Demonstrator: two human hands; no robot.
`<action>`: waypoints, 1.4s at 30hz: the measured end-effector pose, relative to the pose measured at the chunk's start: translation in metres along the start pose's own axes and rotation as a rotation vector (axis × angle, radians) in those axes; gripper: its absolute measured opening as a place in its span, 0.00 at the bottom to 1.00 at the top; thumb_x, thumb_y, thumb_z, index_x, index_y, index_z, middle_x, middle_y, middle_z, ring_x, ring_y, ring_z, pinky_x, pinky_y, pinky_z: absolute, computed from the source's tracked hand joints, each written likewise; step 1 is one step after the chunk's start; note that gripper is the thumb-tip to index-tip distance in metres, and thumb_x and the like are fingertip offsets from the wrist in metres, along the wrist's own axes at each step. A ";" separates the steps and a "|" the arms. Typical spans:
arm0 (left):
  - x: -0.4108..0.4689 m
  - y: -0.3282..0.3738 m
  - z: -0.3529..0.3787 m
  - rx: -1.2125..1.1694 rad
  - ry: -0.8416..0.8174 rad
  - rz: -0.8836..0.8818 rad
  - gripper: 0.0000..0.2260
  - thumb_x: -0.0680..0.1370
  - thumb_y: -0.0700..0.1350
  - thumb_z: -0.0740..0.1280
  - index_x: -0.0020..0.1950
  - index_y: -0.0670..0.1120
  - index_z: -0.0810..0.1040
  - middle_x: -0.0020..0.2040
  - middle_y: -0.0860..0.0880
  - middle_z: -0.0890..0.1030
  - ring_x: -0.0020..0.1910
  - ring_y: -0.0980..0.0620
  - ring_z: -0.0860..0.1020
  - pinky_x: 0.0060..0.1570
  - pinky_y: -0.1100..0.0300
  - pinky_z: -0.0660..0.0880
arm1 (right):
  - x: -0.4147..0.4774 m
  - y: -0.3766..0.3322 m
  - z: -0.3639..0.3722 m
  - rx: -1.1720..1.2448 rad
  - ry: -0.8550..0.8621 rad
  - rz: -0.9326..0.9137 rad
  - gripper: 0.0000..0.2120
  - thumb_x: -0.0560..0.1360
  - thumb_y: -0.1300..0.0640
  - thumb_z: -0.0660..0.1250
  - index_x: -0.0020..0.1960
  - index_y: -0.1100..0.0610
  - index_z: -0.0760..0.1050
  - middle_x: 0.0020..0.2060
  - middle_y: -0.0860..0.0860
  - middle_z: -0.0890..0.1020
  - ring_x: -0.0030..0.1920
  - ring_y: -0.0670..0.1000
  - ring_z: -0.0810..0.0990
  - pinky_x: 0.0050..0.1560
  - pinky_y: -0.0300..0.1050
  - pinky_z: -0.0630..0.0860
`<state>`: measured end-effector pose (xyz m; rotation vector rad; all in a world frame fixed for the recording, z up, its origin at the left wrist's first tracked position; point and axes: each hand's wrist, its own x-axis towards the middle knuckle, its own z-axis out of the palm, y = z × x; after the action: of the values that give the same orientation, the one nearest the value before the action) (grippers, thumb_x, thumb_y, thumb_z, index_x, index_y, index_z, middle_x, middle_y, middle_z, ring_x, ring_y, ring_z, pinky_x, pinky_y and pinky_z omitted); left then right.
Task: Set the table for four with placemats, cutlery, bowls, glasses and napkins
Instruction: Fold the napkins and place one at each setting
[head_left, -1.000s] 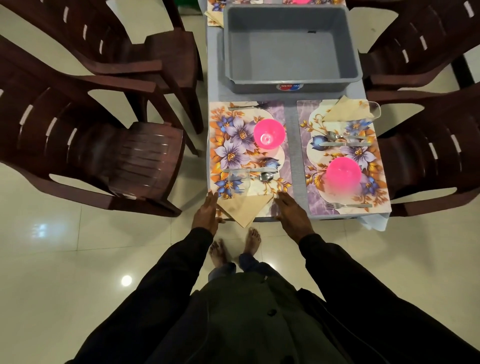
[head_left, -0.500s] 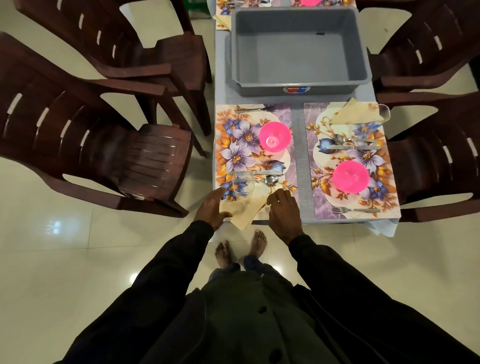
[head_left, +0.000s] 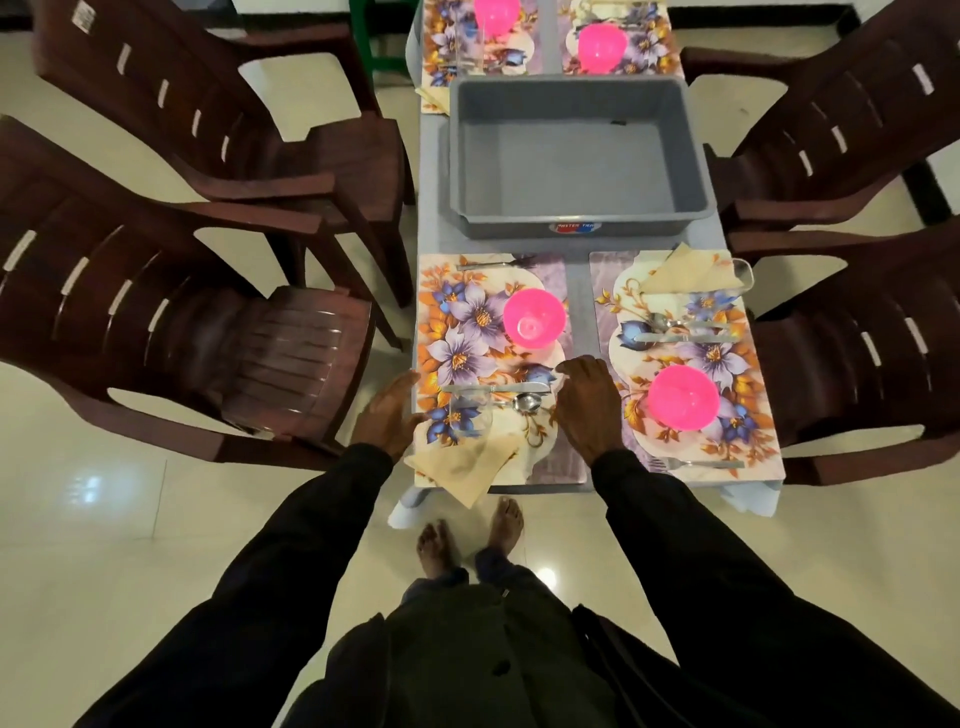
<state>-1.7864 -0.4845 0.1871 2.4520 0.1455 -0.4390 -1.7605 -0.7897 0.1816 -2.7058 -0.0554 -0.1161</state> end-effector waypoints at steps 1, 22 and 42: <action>0.004 0.004 -0.006 -0.003 0.009 0.004 0.30 0.76 0.47 0.75 0.76 0.44 0.70 0.74 0.43 0.73 0.72 0.41 0.71 0.71 0.49 0.67 | 0.010 0.001 -0.003 0.017 0.008 -0.007 0.17 0.66 0.72 0.70 0.54 0.63 0.79 0.48 0.59 0.81 0.50 0.61 0.79 0.48 0.54 0.79; 0.097 0.024 -0.031 -0.025 -0.087 0.052 0.33 0.74 0.65 0.64 0.72 0.45 0.74 0.71 0.44 0.75 0.70 0.42 0.73 0.71 0.43 0.70 | 0.109 0.012 0.047 0.212 -0.235 0.108 0.45 0.67 0.55 0.81 0.76 0.56 0.59 0.71 0.56 0.68 0.69 0.59 0.69 0.58 0.59 0.80; 0.082 0.011 -0.009 0.055 -0.153 0.146 0.21 0.79 0.45 0.71 0.72 0.43 0.76 0.70 0.41 0.77 0.67 0.38 0.76 0.68 0.46 0.72 | 0.069 0.013 0.023 0.205 -0.109 0.108 0.21 0.81 0.58 0.67 0.72 0.59 0.68 0.69 0.57 0.73 0.69 0.56 0.71 0.67 0.50 0.71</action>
<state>-1.7050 -0.4883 0.1721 2.4507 -0.1099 -0.5698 -1.6896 -0.7909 0.1618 -2.5020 0.0444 0.0658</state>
